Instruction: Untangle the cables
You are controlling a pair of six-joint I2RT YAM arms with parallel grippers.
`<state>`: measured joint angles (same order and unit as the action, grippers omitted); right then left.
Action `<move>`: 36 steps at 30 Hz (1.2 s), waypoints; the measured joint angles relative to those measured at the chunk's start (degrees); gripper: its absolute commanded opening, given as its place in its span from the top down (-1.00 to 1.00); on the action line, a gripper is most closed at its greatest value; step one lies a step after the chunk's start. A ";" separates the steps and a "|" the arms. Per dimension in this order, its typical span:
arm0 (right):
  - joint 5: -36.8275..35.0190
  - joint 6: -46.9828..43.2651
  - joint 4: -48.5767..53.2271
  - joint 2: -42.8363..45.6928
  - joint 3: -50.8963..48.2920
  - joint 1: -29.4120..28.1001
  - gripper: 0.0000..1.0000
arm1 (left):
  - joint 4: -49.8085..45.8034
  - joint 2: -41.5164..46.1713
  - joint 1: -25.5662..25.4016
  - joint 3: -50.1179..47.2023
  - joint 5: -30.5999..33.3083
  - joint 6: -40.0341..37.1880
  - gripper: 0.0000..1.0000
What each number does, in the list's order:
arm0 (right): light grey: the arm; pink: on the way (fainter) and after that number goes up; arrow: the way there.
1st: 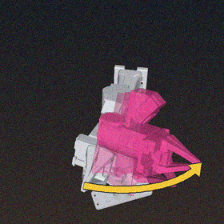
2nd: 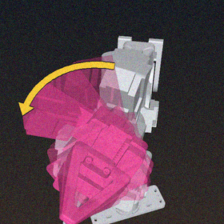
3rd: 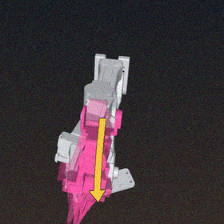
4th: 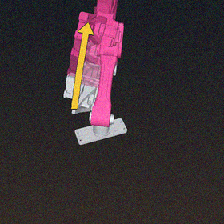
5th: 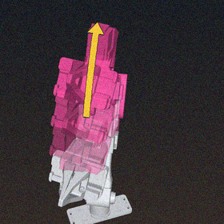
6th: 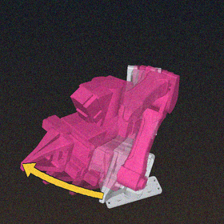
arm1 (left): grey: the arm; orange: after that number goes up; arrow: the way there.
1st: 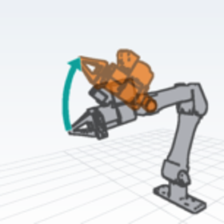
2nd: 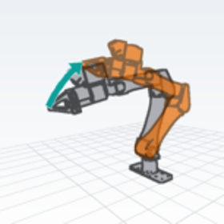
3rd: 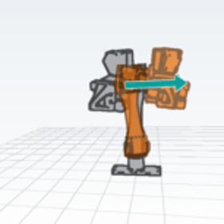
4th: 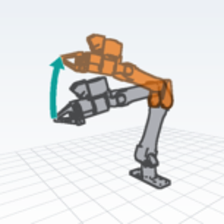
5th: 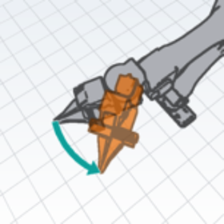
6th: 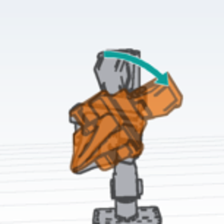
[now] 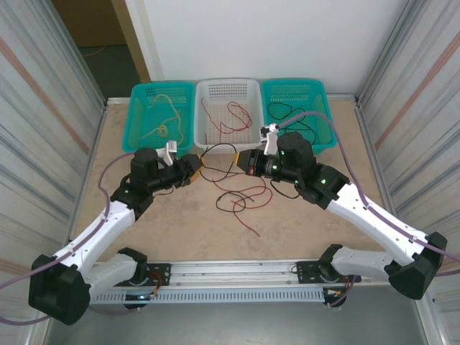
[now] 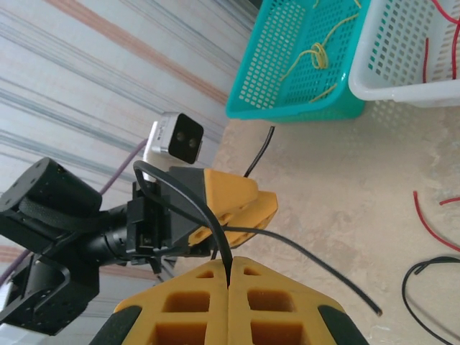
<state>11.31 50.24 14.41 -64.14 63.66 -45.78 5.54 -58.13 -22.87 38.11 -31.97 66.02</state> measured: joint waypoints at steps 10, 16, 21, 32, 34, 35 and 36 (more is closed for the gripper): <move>0.17 0.39 -0.63 -0.22 -0.68 0.00 0.81 | -0.98 -0.50 1.84 0.98 -0.63 -1.11 1.00; -6.95 -0.74 9.90 -3.41 2.14 -0.37 -0.15 | -18.29 -0.17 6.12 13.66 4.74 -14.03 1.00; -12.28 -2.54 18.51 -4.76 4.28 -0.79 -0.19 | -35.17 -0.22 -3.02 28.50 23.12 -30.80 1.00; -10.08 -5.44 16.72 -4.90 4.94 -5.03 -0.24 | -45.97 -4.04 -10.56 33.53 28.41 -44.70 1.00; -9.14 -6.45 14.97 -4.90 5.64 -6.56 -0.24 | -45.07 -4.35 -8.76 34.21 23.39 -43.54 1.00; -8.41 -7.21 14.08 -4.90 6.14 -7.32 -0.24 | -44.22 -4.50 -7.54 34.34 20.37 -42.53 1.00; -8.13 -7.72 13.64 -4.90 6.69 -7.98 -0.24 | -43.43 -4.72 -6.54 34.42 18.01 -41.57 1.00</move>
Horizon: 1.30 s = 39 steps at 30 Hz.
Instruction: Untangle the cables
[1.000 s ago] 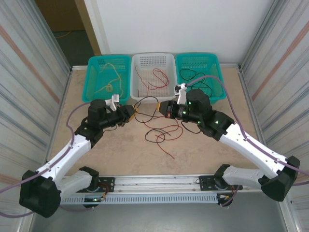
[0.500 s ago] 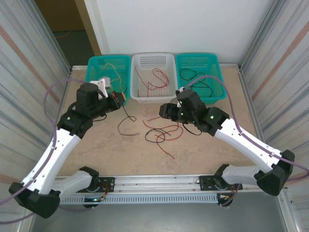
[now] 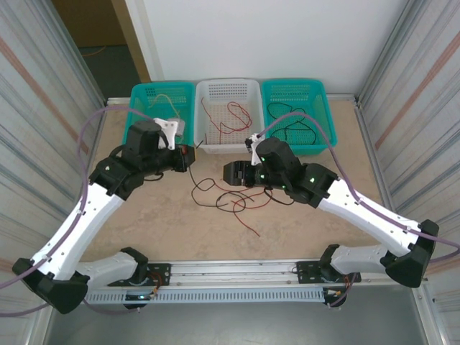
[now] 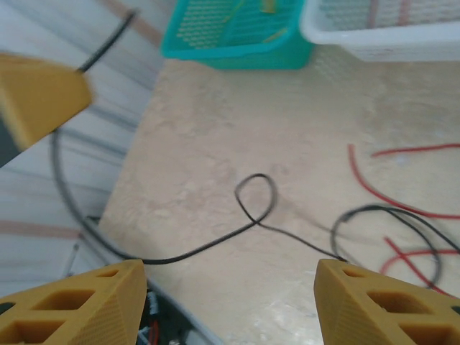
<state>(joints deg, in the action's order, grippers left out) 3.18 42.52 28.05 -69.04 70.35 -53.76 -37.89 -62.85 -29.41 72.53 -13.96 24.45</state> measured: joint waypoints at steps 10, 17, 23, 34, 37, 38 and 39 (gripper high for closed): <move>-1.14 -6.93 1.14 -6.67 10.40 -7.08 -0.19 | 4.83 -3.74 2.05 2.89 -14.93 7.19 1.00; -5.73 -10.01 5.27 -11.98 14.05 -9.29 0.23 | 5.51 -3.91 2.05 3.39 -18.03 9.05 1.00; -7.23 -11.56 6.36 -12.70 14.21 -9.40 0.87 | 5.60 -3.91 3.23 3.39 -18.69 9.73 1.00; -8.02 -11.02 4.52 -7.96 13.60 -6.95 1.00 | 8.61 -1.90 7.61 -1.57 -19.39 13.44 -0.29; -7.39 -9.49 2.51 -3.82 12.79 -2.86 1.00 | 11.72 0.59 7.98 -7.02 -19.39 15.37 -0.38; -7.26 -8.68 1.84 -2.47 12.61 -1.53 1.00 | 13.31 1.51 7.98 -9.18 -19.50 16.31 -0.39; -7.19 -8.17 1.11 -1.20 12.57 -0.37 1.00 | 15.10 2.43 7.98 -11.50 -19.61 17.29 -0.39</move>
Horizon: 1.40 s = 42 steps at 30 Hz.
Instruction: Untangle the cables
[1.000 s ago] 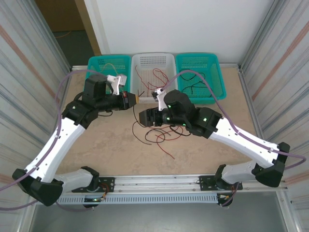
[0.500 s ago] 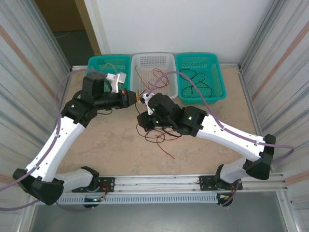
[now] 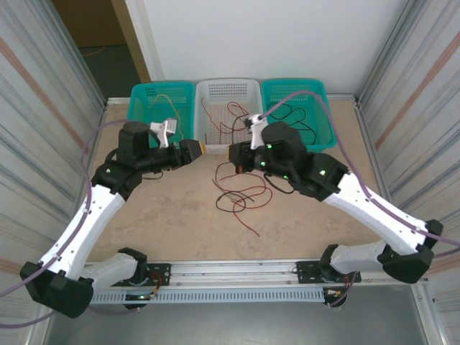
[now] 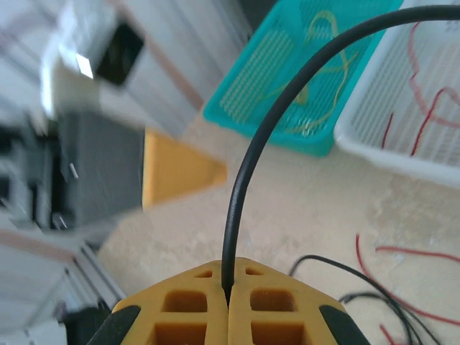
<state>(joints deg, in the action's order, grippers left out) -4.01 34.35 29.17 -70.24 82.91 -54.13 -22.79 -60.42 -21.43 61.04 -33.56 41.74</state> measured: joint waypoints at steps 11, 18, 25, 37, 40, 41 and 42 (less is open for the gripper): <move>5.33 6.05 -5.86 4.68 -2.05 8.81 1.00 | 8.81 1.62 -5.44 -9.44 0.20 5.09 -0.33; 7.13 7.69 -7.54 4.66 -2.16 9.11 1.00 | 13.38 -1.27 -7.58 -10.56 0.17 6.82 -0.20; 8.68 9.29 -8.94 4.61 -2.16 9.16 1.00 | 17.09 -5.44 -9.79 -10.93 0.20 7.87 -0.15; 10.71 11.61 -11.13 4.11 -2.16 9.16 1.00 | 20.35 -10.71 -10.60 -10.80 1.18 8.52 0.16; 11.30 11.76 -11.17 3.98 -2.16 9.16 1.00 | 20.74 -11.96 -11.32 -10.69 1.51 8.41 0.41; 11.39 11.76 -11.17 3.93 -2.16 9.16 1.00 | 20.65 -12.39 -11.61 -10.51 1.62 8.41 0.51; 11.39 11.76 -11.15 3.89 -2.16 9.18 1.00 | 20.55 -12.83 -11.85 -10.34 1.68 8.20 0.64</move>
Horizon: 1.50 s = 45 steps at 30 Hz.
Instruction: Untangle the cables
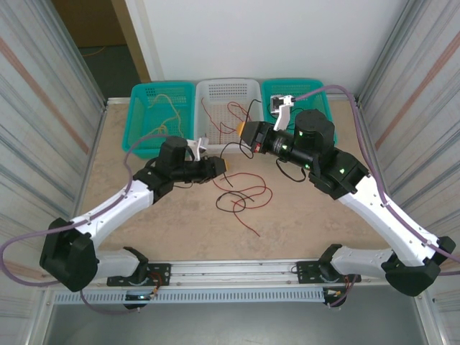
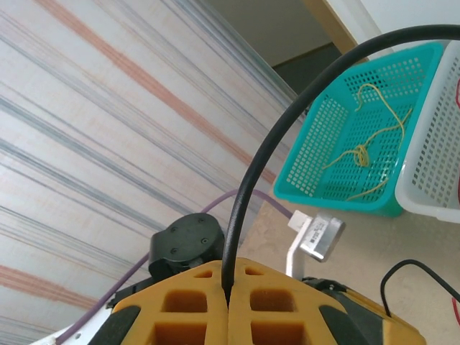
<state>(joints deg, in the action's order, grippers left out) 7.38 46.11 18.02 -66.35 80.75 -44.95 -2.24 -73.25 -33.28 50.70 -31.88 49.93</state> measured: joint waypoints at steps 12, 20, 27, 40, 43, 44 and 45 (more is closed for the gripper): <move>-0.04 -0.02 1.86 -0.09 1.60 6.75 1.00 | -11.28 -0.50 -4.02 4.46 7.39 -7.96 1.00; 0.57 1.16 3.72 -0.57 5.75 20.72 1.00 | -20.33 1.95 -10.62 4.55 16.52 -17.05 1.00; 3.45 2.93 6.88 -4.81 9.70 25.83 1.00 | -21.51 3.93 -14.45 5.14 19.41 -24.44 1.00; 4.74 2.47 12.04 -7.54 12.15 28.50 -0.29 | -21.79 3.89 -19.91 7.69 14.53 -29.77 1.00; 4.59 1.44 15.34 -9.03 12.02 28.96 -0.37 | -20.57 4.63 -18.29 7.69 11.80 -28.00 1.00; 4.22 1.33 16.72 -9.07 11.58 29.16 -0.38 | -20.04 5.20 -17.27 7.69 10.88 -27.15 1.00; 3.89 1.25 17.94 -8.96 11.10 29.22 -0.39 | -19.45 5.88 -16.11 7.69 9.88 -26.34 1.00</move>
<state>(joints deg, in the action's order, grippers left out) 11.27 47.35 35.97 -75.31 91.85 -15.73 -21.69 -67.37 -49.39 58.39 -22.00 23.59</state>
